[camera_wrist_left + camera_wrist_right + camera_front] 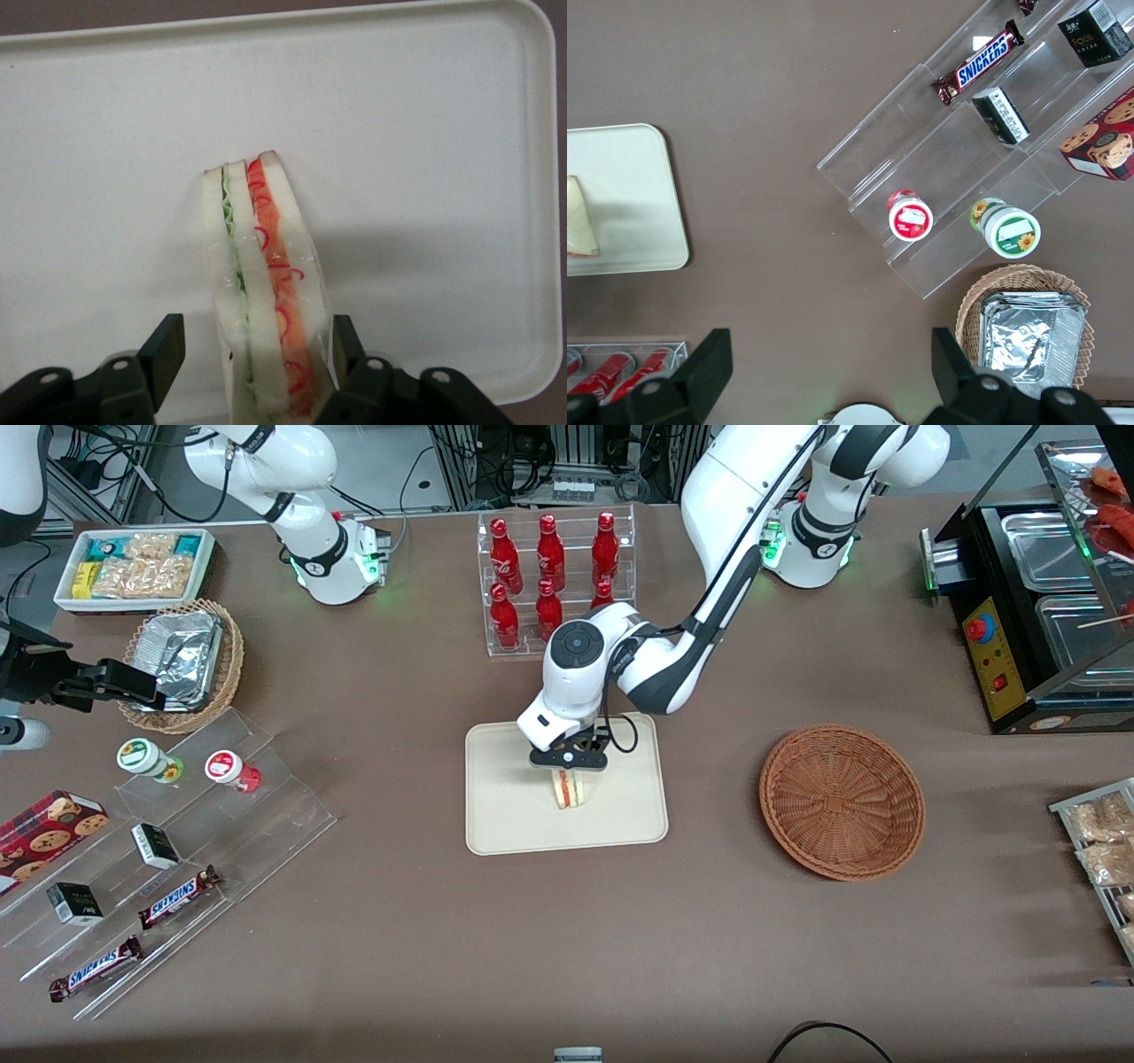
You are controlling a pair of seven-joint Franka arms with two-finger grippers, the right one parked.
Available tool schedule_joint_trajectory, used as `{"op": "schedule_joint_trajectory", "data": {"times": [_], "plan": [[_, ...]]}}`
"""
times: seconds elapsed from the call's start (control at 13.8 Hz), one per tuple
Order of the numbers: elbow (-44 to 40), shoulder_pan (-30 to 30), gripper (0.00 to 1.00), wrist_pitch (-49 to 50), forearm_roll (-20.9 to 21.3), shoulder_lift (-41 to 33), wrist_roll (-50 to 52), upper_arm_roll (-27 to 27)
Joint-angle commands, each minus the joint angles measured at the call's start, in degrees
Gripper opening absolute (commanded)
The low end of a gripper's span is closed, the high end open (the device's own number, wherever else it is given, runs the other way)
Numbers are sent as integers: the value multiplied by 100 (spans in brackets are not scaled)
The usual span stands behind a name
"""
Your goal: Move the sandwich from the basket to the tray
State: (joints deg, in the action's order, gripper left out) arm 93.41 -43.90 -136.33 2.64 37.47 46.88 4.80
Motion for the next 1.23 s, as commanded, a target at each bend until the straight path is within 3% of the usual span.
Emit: {"op": "schedule_joint_trajectory", "data": {"times": [0.0,0.29,0.51,0.87,1.16], "plan": [[-16,118,99,667,9,-502,111,-41],[19,828,99,2055,-465,-1644,15,-32],[54,1382,99,2917,-483,-2313,-47,-32],[116,2358,99,4218,-492,-3209,-1696,-32],[414,3236,99,4711,-474,-3886,-3391,-41]]}}
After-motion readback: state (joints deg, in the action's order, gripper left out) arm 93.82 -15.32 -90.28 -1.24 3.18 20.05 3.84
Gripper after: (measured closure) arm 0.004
